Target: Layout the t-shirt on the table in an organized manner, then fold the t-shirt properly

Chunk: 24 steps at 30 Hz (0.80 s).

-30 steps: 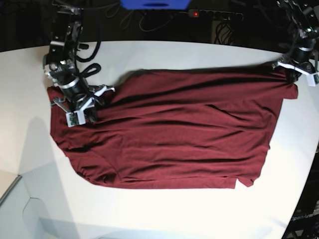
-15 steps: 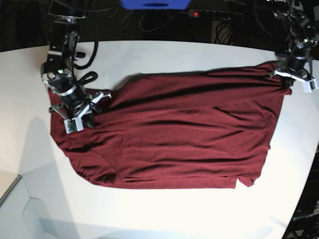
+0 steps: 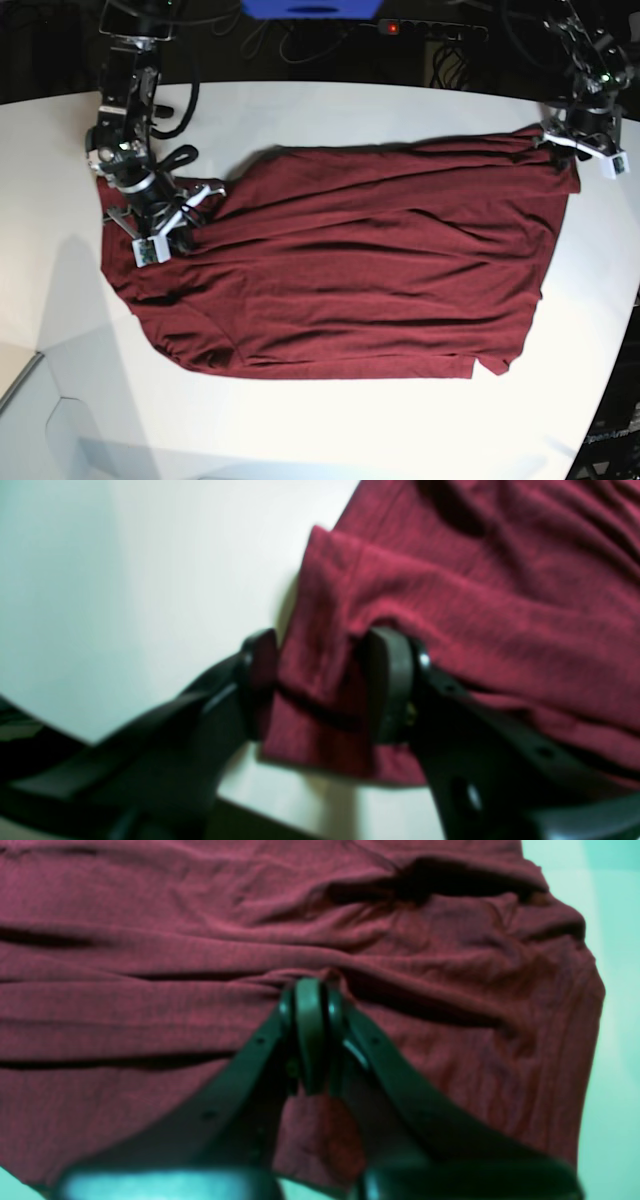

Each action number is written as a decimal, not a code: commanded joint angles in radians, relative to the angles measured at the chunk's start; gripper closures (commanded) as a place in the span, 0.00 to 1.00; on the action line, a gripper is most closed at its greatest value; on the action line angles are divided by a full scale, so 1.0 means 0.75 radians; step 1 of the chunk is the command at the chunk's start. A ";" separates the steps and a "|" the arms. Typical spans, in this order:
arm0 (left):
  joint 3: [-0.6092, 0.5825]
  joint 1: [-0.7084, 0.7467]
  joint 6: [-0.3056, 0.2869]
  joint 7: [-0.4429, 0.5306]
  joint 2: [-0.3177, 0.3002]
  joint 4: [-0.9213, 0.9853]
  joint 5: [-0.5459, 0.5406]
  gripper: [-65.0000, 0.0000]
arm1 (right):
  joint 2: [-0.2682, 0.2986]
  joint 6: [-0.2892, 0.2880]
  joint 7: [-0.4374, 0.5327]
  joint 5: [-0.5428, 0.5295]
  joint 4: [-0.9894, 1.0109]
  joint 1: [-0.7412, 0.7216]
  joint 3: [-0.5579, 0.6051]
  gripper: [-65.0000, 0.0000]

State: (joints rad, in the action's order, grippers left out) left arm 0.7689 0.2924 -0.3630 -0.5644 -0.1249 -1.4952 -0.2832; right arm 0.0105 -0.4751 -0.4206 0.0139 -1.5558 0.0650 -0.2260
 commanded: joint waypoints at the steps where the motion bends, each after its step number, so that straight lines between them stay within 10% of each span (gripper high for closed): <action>1: 0.005 0.014 0.002 0.029 -0.023 -0.029 -0.010 0.53 | 0.005 0.000 0.034 -0.020 -0.024 -0.018 0.000 1.00; 14: 0.015 0.059 0.002 0.029 -0.019 -0.094 -0.012 0.52 | 0.005 0.000 0.026 -0.020 -0.021 -0.020 0.000 1.00; 24: 0.015 0.059 0.002 0.029 -0.025 -0.108 -0.016 0.52 | 0.005 0.000 0.028 -0.018 -0.069 0.019 -0.011 0.54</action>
State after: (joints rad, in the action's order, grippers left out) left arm 0.7746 0.3378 -0.3630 -0.5648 -0.1291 -1.5543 -0.2852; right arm 0.0105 -0.4751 -0.4320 0.0177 -1.5803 0.0902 -0.2291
